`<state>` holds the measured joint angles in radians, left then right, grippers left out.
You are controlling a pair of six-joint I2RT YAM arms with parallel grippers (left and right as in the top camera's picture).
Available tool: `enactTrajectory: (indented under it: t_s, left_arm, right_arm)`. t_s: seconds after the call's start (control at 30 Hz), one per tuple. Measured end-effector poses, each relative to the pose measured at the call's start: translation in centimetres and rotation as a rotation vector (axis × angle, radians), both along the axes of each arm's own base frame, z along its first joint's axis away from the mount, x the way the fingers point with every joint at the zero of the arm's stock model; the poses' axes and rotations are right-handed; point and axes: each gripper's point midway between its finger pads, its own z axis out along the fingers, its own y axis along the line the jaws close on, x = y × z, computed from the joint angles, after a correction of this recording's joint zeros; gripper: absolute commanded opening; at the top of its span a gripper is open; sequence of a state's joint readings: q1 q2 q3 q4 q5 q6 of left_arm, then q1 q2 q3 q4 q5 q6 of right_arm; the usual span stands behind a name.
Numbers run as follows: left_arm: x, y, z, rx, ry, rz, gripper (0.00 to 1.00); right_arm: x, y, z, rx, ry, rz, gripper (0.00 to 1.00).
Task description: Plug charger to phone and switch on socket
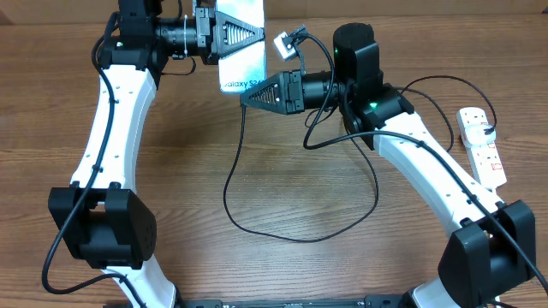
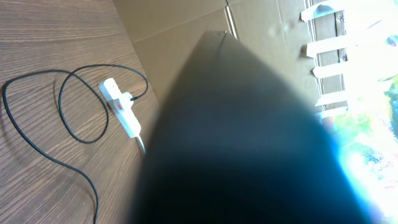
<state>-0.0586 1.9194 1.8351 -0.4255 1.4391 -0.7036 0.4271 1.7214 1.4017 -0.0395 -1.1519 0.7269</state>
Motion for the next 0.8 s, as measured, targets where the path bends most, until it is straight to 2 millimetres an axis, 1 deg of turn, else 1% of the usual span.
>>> enactTrajectory:
  t_s: [0.07, 0.2, 0.33, 0.53, 0.63, 0.7, 0.8]
  left_arm:
    - [0.00, 0.00, 0.00, 0.000, 0.000, 0.000, 0.04]
    - [0.00, 0.00, 0.00, 0.000, 0.000, 0.000, 0.04]
    - [0.00, 0.00, 0.00, 0.000, 0.000, 0.000, 0.04]
    - [0.00, 0.00, 0.00, 0.000, 0.000, 0.000, 0.04]
    - [0.00, -0.02, 0.00, 0.000, 0.000, 0.000, 0.04]
    - [0.05, 0.00, -0.03, 0.001, 0.000, 0.003, 0.04]
    - [0.09, 0.01, -0.05, 0.003, -0.001, 0.005, 0.04]
  right_arm:
    - [-0.19, 0.19, 0.00, 0.000, 0.002, 0.005, 0.22]
    - [-0.58, 0.59, 0.01, 0.000, 0.006, 0.017, 0.23]
    - [-0.66, 0.61, -0.13, -0.004, 0.015, 0.018, 0.20]
    - [-0.76, 0.56, -0.46, -0.015, 0.037, 0.018, 0.19]
    - [-0.72, 0.57, -0.41, -0.014, 0.034, 0.017, 0.12]
    - [-0.72, 0.58, -0.32, -0.010, 0.028, 0.018, 0.10]
    - [-0.72, 0.59, -0.28, -0.009, 0.027, 0.019, 0.04]
